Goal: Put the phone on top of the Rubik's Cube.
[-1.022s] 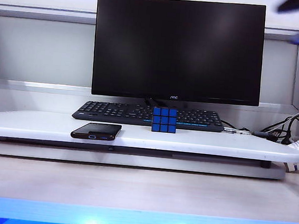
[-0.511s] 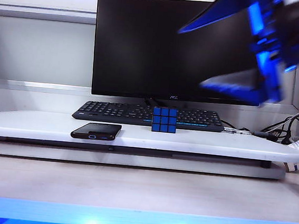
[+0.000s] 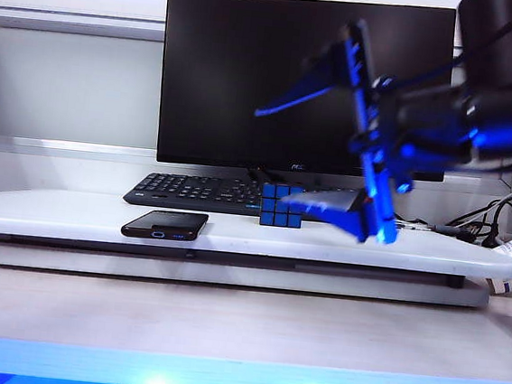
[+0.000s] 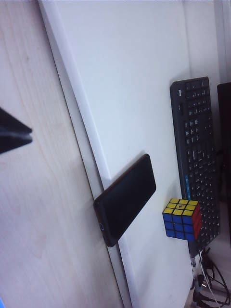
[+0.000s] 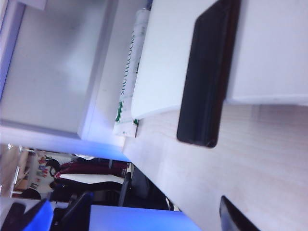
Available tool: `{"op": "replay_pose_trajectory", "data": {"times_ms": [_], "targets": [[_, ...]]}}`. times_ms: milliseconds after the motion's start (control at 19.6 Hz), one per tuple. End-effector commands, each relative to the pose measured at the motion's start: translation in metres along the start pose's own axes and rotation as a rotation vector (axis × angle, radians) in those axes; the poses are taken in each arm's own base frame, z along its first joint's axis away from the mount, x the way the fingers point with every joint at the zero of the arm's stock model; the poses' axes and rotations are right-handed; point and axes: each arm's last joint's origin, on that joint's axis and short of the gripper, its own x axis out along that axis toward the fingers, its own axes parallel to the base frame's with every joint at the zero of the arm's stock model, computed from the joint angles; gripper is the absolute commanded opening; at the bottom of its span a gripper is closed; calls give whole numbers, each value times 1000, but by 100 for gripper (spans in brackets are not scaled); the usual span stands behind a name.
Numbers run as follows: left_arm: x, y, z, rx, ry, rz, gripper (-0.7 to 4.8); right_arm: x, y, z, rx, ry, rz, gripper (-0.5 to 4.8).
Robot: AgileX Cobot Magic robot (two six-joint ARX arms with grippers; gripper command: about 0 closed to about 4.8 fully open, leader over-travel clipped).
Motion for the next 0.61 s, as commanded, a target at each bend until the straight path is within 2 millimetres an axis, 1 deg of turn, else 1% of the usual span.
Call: {"op": "replay_pose_trajectory", "data": {"times_ms": [51, 153, 255, 460, 613], "targets": [[0, -1, -2, -9, 18, -19, -6, 9, -7, 0, 50, 13, -2, 440], [0, -1, -2, -9, 17, -24, -6, 17, -15, -1, 72, 29, -21, 440], [0, -2, -1, -8, 13, -53, -5, 24, -19, 0, 75, 32, -25, 440], [0, -2, -1, -8, 11, -79, -6, 49, -20, -4, 71, 68, -19, 439], [0, -2, -1, -8, 11, -79, -6, 74, -24, -7, 80, 101, -17, 425]]}}
